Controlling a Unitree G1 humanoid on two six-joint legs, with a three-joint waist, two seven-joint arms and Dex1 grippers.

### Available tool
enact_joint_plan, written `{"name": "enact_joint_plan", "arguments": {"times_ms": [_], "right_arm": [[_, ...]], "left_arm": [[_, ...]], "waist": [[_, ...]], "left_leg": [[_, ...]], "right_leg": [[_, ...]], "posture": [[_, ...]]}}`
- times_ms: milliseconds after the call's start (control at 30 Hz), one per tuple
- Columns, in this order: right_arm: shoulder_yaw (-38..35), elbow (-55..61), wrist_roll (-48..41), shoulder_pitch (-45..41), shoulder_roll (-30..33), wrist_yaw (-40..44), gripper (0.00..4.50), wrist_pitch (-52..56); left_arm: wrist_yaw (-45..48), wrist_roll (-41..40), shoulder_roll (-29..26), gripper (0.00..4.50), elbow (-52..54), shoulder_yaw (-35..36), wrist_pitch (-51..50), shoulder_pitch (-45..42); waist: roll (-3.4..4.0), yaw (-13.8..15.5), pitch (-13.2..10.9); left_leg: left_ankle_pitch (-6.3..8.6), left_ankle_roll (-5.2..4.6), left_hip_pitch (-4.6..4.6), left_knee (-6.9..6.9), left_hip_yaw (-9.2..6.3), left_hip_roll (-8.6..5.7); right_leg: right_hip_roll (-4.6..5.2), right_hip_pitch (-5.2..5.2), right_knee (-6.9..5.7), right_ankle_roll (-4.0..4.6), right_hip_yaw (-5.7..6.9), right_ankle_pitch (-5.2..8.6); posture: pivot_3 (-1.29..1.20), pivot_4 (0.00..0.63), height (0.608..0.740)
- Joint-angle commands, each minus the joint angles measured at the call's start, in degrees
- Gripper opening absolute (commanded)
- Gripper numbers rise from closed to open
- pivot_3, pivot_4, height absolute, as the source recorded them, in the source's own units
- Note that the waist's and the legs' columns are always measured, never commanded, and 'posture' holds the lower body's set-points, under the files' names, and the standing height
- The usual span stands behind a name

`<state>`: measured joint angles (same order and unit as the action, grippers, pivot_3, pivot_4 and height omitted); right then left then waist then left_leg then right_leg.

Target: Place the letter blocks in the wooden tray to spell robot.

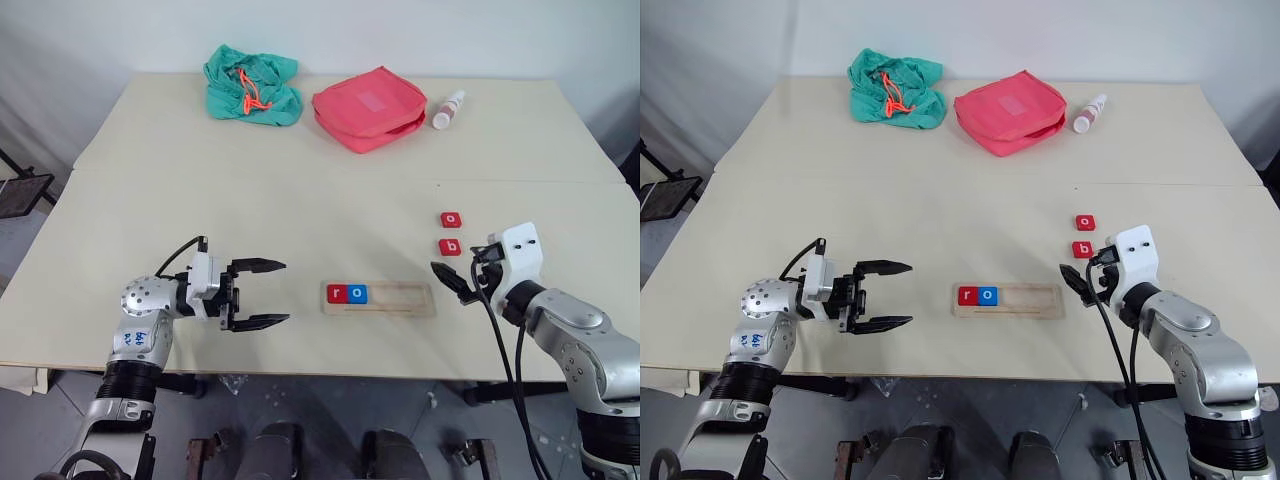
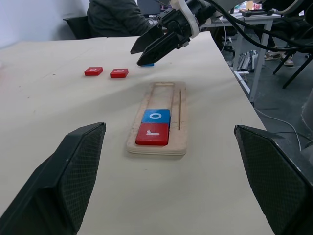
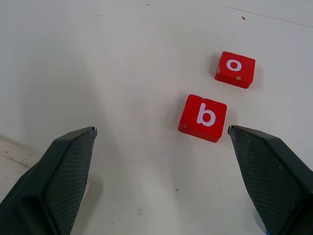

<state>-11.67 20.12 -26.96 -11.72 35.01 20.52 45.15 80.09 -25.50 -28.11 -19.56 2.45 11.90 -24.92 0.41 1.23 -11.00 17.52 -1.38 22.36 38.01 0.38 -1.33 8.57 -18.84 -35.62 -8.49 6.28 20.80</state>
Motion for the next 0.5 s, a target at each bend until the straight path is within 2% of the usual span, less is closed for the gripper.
{"name": "enact_joint_plan", "arguments": {"times_ms": [33,200,333,500], "right_arm": [[-1.88,0.15,-0.21,-1.87,-0.80,-0.81,4.50,0.25],[-1.44,-3.77,0.34,-5.40,-3.15,-2.34,4.50,0.59],[-0.06,-12.23,3.07,-10.98,-5.82,-4.31,4.50,-1.28],[0.70,-16.27,5.15,-13.05,-7.10,-3.73,4.50,-3.22]], "left_arm": [[0.05,-1.28,-0.54,4.46,1.03,1.47,0.21,-0.66],[-0.34,-1.24,-0.34,4.46,1.77,1.35,0.19,-0.34],[-1.58,-1.61,0.22,4.46,3.87,1.38,-0.43,0.59],[-2.35,-1.75,0.28,4.46,5.98,1.48,-1.01,1.94]], "waist": [[0.00,-0.04,0.00],[0.00,-0.05,0.00],[0.00,-0.21,0.00],[0.00,-0.26,0.00]], "left_leg": [[0.00,0.00,0.00,0.00,0.00,0.00],[0.00,0.00,0.00,0.00,0.01,0.01],[0.00,0.00,0.00,-0.02,0.04,0.00],[0.00,0.00,0.01,-0.07,0.01,0.00]], "right_leg": [[0.00,0.00,0.00,0.00,0.00,0.00],[-0.01,-0.02,0.00,0.00,0.00,0.00],[0.00,-0.04,-0.02,0.00,-0.02,0.00],[0.00,-0.09,-0.04,0.00,-0.02,0.00]], "posture": [[0.00,0.150,0.740],[0.00,0.150,0.740],[0.00,0.150,0.740],[0.00,0.150,0.740]]}}
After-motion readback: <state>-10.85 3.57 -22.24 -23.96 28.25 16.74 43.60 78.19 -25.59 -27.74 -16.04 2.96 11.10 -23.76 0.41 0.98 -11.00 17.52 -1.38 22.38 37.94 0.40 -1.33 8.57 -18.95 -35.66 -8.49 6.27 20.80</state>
